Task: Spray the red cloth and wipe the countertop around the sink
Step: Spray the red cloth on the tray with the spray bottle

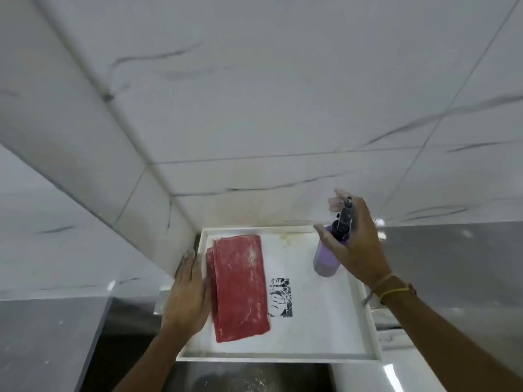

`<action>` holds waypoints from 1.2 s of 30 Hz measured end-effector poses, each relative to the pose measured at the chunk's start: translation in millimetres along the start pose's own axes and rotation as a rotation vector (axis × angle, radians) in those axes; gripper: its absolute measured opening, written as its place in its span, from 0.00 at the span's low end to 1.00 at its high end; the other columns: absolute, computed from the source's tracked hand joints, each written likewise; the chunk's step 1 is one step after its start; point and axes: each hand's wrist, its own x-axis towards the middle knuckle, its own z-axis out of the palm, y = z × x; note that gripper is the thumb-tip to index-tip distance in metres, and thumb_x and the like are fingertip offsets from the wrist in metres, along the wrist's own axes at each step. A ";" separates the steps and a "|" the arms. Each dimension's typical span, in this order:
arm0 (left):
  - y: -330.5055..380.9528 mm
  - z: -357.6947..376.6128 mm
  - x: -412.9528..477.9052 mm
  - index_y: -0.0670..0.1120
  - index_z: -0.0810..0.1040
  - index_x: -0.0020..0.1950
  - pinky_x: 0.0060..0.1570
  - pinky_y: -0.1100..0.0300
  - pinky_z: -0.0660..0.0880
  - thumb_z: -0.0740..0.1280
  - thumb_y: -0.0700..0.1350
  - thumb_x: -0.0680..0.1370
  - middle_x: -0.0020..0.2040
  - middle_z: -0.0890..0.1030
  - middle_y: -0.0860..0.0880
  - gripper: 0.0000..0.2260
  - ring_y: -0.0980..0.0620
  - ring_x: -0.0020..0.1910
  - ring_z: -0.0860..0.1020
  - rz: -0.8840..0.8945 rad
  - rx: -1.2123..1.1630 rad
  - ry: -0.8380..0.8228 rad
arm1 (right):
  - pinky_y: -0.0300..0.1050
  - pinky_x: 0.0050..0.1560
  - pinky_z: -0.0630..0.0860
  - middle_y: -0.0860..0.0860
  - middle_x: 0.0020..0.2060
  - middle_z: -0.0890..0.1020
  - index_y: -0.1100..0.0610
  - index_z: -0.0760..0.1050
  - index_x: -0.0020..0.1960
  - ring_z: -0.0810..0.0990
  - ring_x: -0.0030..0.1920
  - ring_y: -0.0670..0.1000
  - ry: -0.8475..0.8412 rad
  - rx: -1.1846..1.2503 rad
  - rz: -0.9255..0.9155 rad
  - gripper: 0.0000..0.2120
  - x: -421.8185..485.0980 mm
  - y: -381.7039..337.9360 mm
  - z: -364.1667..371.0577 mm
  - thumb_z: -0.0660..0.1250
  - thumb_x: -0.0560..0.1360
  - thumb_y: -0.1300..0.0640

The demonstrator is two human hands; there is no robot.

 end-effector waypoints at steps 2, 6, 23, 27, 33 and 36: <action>-5.6 8.4 -2.5 0.44 0.43 0.78 0.75 0.55 0.43 0.25 0.71 0.68 0.78 0.41 0.48 0.47 0.49 0.78 0.43 0.008 0.018 0.006 | 0.43 0.56 0.77 0.48 0.58 0.74 0.57 0.64 0.68 0.78 0.54 0.51 0.115 0.095 0.061 0.28 -0.4 3.5 14.3 0.70 0.72 0.55; -15.8 25.4 -13.6 0.45 0.43 0.78 0.74 0.55 0.45 0.31 0.67 0.74 0.78 0.42 0.50 0.39 0.53 0.78 0.43 0.024 -0.015 0.043 | 0.29 0.45 0.75 0.41 0.64 0.72 0.51 0.65 0.68 0.80 0.40 0.49 0.296 0.112 0.095 0.29 -11.5 4.4 44.4 0.68 0.68 0.57; -10.2 20.9 -17.0 0.43 0.37 0.76 0.74 0.56 0.42 0.23 0.71 0.66 0.77 0.37 0.47 0.46 0.50 0.78 0.41 0.027 -0.009 0.033 | 0.37 0.36 0.79 0.47 0.54 0.79 0.57 0.72 0.59 0.80 0.31 0.56 0.049 0.384 0.214 0.17 -5.1 -117.1 31.4 0.63 0.74 0.71; -8.5 19.1 -19.8 0.46 0.32 0.74 0.75 0.56 0.41 0.24 0.70 0.67 0.76 0.34 0.47 0.42 0.51 0.77 0.38 0.032 -0.023 0.018 | 0.40 0.33 0.78 0.44 0.43 0.83 0.45 0.77 0.49 0.80 0.27 0.50 -0.111 0.564 0.448 0.14 -31.5 -154.1 34.6 0.64 0.75 0.65; -10.8 18.1 -21.3 0.43 0.33 0.76 0.78 0.50 0.46 0.33 0.67 0.73 0.78 0.35 0.44 0.39 0.49 0.78 0.37 0.046 -0.015 -0.006 | 0.41 0.33 0.78 0.50 0.42 0.83 0.52 0.76 0.51 0.80 0.28 0.51 -0.192 0.547 0.720 0.11 -71.7 -168.3 60.2 0.63 0.77 0.66; -10.1 16.8 -23.5 0.44 0.32 0.75 0.78 0.52 0.45 0.23 0.69 0.68 0.78 0.35 0.44 0.42 0.49 0.78 0.37 0.039 -0.059 -0.002 | 0.40 0.32 0.78 0.54 0.48 0.82 0.53 0.76 0.53 0.80 0.28 0.52 -0.179 0.525 0.789 0.12 -87.0 -169.6 71.2 0.63 0.76 0.67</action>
